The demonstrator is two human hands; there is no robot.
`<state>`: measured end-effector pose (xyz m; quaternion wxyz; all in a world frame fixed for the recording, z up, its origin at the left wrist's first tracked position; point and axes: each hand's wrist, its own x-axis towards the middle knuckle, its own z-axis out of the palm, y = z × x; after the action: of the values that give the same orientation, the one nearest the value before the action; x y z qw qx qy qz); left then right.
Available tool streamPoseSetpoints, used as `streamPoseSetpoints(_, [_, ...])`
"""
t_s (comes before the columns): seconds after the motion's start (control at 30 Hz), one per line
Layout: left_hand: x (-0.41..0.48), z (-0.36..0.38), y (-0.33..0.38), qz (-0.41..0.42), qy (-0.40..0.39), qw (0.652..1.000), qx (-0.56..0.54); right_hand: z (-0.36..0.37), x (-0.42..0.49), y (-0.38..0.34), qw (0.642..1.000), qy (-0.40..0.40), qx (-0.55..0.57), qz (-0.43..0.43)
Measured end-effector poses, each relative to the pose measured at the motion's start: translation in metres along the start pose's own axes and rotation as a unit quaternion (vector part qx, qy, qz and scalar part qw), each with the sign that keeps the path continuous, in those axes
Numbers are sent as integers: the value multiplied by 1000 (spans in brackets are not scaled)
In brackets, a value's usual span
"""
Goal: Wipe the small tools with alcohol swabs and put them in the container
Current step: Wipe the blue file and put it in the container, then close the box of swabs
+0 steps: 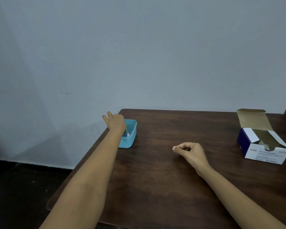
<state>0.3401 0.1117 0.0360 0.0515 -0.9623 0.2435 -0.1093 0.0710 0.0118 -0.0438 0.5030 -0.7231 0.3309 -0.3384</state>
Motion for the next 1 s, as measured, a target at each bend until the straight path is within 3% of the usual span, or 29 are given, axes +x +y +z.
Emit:
streamPoseSetpoints(0.53, [4, 11, 4, 33, 29, 997, 56, 0, 2, 4, 1000, -3, -23, -14])
streamPoseSetpoints(1.0, [1, -13, -2, 18, 79, 997, -19, -2, 0, 0, 1000, 1, 15, -15])
